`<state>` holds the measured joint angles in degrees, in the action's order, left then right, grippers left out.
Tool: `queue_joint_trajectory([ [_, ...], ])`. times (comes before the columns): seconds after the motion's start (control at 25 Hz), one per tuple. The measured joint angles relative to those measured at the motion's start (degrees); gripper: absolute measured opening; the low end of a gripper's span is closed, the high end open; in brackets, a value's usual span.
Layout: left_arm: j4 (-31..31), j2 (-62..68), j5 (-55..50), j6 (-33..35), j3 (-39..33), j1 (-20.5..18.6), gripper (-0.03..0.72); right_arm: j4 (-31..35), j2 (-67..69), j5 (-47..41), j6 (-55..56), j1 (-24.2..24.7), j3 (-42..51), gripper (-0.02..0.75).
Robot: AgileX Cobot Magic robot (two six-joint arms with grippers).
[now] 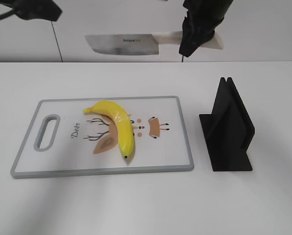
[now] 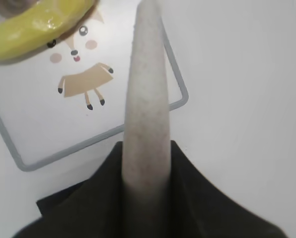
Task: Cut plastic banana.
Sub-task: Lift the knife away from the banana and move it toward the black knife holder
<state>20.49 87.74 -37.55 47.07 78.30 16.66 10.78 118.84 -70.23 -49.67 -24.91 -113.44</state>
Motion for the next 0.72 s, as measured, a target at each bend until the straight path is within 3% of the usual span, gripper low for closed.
queue_joint_trajectory([
  [0.2,-3.60,-2.29,-8.74,-16.99,0.00,-7.13,0.586,2.28,-2.76,-0.05,13.15,0.00,-0.11,0.169],
  [0.36,-9.05,-2.29,-22.29,-27.14,0.00,-11.87,0.583,2.89,-3.65,-0.05,23.21,0.00,-0.11,0.169],
  [0.52,-13.03,-2.29,-31.22,-32.33,-0.04,-13.92,0.581,3.15,-3.95,-0.10,32.98,0.00,-0.11,0.169],
  [0.72,-15.23,-6.61,-31.70,-35.88,-4.10,-14.40,0.581,6.52,-7.76,-0.10,39.51,0.00,3.88,0.169],
])
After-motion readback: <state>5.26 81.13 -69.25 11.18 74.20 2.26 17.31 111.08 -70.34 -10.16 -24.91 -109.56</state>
